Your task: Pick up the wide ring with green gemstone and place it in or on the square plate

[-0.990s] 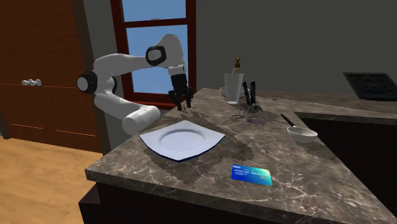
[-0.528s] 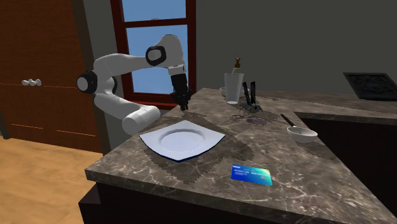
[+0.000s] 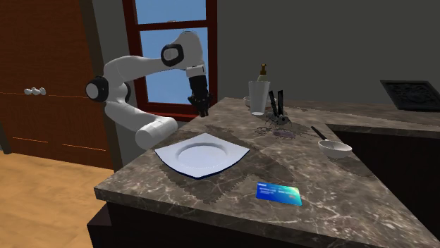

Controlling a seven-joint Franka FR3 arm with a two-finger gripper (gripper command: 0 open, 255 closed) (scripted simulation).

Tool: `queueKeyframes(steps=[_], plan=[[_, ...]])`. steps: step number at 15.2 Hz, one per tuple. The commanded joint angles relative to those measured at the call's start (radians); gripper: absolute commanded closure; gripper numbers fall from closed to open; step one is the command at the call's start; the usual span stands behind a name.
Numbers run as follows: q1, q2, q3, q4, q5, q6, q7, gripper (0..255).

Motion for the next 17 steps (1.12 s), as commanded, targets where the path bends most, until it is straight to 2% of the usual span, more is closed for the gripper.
queueKeyframes(steps=[1,13,17], plan=[[-0.002,0.015,-0.002,0.034,-0.002,-0.019,-0.002,255],[-0.014,0.107,-0.011,0.23,-0.013,-0.123,-0.01,255],[-0.031,0.16,-0.105,0.242,-0.083,-0.078,-0.092,255]])
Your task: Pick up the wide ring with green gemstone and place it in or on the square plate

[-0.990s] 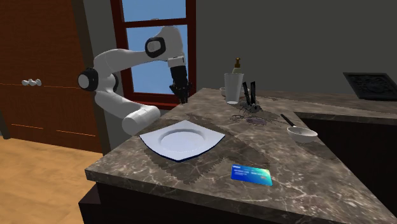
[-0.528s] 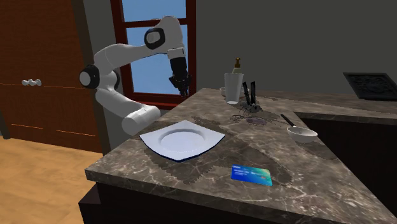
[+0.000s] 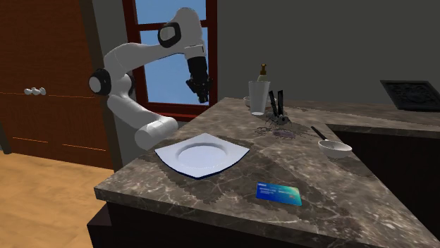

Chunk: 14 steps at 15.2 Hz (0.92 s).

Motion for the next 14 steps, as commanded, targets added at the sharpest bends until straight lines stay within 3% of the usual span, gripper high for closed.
queueKeyframes(steps=[1,14], plan=[[-0.008,0.028,-0.044,0.007,-0.032,0.024,-0.038,255],[-0.023,0.313,-0.339,0.186,-0.171,0.169,-0.292,255]])
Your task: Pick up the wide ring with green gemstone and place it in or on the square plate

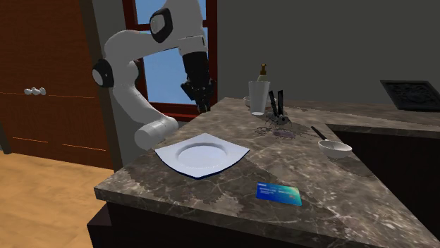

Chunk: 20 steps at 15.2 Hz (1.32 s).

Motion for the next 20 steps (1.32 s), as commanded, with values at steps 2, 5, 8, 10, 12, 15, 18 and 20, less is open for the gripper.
queueKeyframes(steps=[2,5,8,10,12,15,18,20], plan=[[0.007,0.082,-0.069,0.063,-0.012,0.031,-0.061,255],[0.019,0.171,-0.141,0.139,-0.009,0.055,-0.125,255],[0.038,0.28,-0.225,0.236,0.011,0.076,-0.201,255],[0.034,0.271,-0.226,0.201,0.006,0.102,-0.199,255],[0.031,0.262,-0.228,0.168,0.002,0.128,-0.196,255],[0.027,0.252,-0.231,0.119,-0.005,0.166,-0.193,255],[0.022,0.243,-0.235,0.073,-0.012,0.205,-0.19,255],[0.02,0.239,-0.239,0.043,-0.016,0.23,-0.188,255]])
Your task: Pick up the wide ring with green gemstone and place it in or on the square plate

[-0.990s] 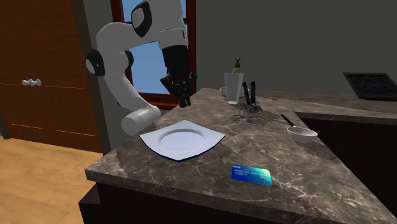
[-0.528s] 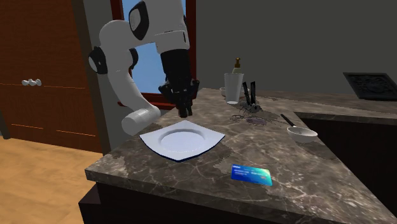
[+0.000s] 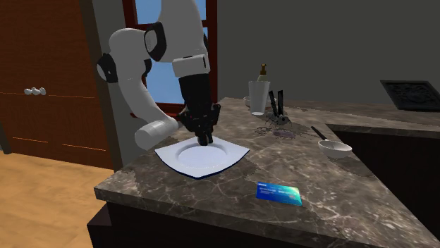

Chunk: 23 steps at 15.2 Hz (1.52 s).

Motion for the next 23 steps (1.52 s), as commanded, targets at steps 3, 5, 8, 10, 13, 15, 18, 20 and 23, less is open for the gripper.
queueKeyframes(steps=[3,5,8,10,13,15,18,20,23], plan=[[-0.004,-0.006,-0.006,-0.049,-0.007,0.044,0.003,255],[-0.004,-0.006,-0.006,-0.049,-0.007,0.044,0.003,255],[-0.004,-0.006,-0.006,-0.049,-0.007,0.044,0.003,255],[-0.004,-0.006,-0.006,-0.049,-0.007,0.044,0.003,255],[-0.004,-0.006,-0.006,-0.049,-0.007,0.044,0.003,0],[-0.004,-0.006,-0.006,-0.049,-0.007,0.044,0.003,0],[-0.004,-0.014,0.009,0.009,-0.002,-0.023,0.002,0],[-0.002,-0.017,0.02,0.066,0.002,-0.083,0.0,0],[-0.002,-0.017,0.02,0.066,0.002,-0.083,0.0,0]])
